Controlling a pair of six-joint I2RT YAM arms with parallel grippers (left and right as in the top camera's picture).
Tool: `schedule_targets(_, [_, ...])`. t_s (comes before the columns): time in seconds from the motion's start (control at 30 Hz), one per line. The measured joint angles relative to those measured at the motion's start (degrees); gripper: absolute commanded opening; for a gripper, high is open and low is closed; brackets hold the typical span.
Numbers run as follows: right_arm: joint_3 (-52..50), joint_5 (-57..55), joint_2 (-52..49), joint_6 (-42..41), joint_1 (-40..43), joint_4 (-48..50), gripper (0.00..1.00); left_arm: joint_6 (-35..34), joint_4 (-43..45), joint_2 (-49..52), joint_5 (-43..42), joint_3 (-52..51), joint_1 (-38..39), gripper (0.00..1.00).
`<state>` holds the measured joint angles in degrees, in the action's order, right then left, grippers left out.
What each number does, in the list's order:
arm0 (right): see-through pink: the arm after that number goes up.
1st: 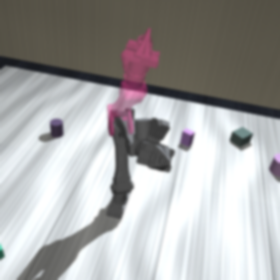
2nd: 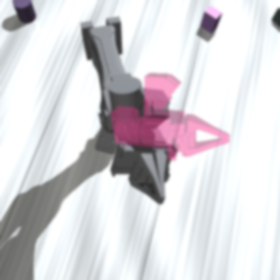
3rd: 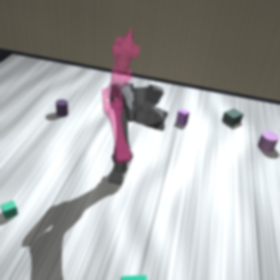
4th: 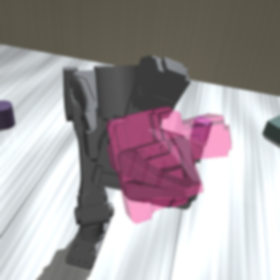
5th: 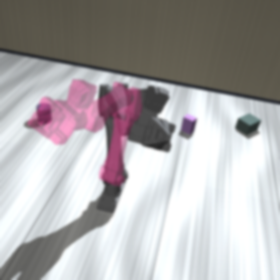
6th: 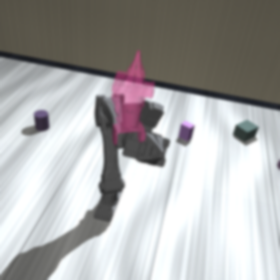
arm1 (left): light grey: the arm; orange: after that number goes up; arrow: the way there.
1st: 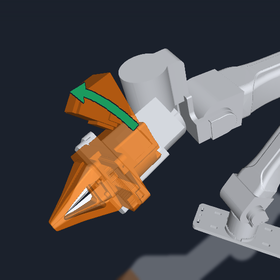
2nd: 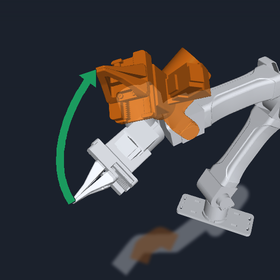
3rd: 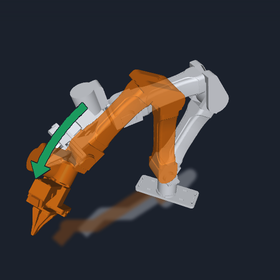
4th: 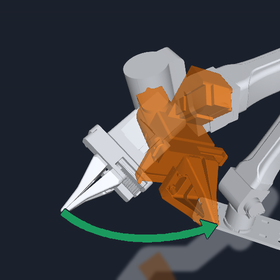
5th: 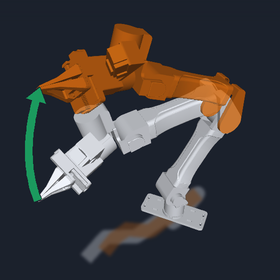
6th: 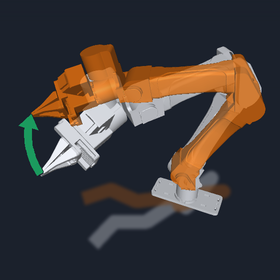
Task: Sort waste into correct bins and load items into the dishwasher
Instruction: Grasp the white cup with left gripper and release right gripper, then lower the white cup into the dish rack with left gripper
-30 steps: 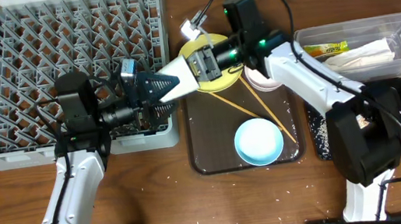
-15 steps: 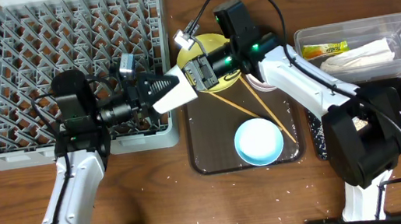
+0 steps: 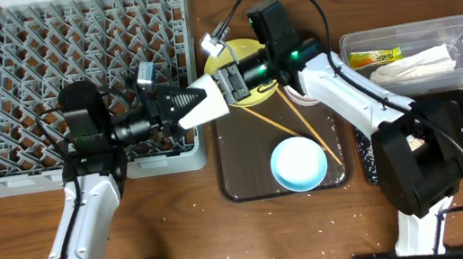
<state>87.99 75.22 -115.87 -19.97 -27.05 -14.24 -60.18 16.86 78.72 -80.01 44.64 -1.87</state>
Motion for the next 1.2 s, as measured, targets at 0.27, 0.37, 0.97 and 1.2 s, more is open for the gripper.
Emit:
schedule_targets(0.27, [0.0, -4.1, 0.0, -0.8, 4.1, 0.0, 0.84, 0.0, 0.5, 0.0, 0.5, 0.0, 0.0, 0.19])
schedule_targets(0.37, [0.0, -7.8, 0.0, -0.9, 8.4, -2.2, 0.99, 0.0, 2.5, 0.0, 0.9, 0.0, -0.7, 0.13])
schedule_targets(0.97, [0.7, -46.8, 22.8, 9.1, 14.0, -27.4, 0.99, 3.6, -16.4, -0.5, 17.3, 5.5, -7.1, 0.10])
schedule_targets(1.2, [0.7, -52.8, 23.1, 10.8, 13.1, -31.4, 0.99, 16.0, -51.6, -3.8, 33.8, 19.6, -6.9, 0.10])
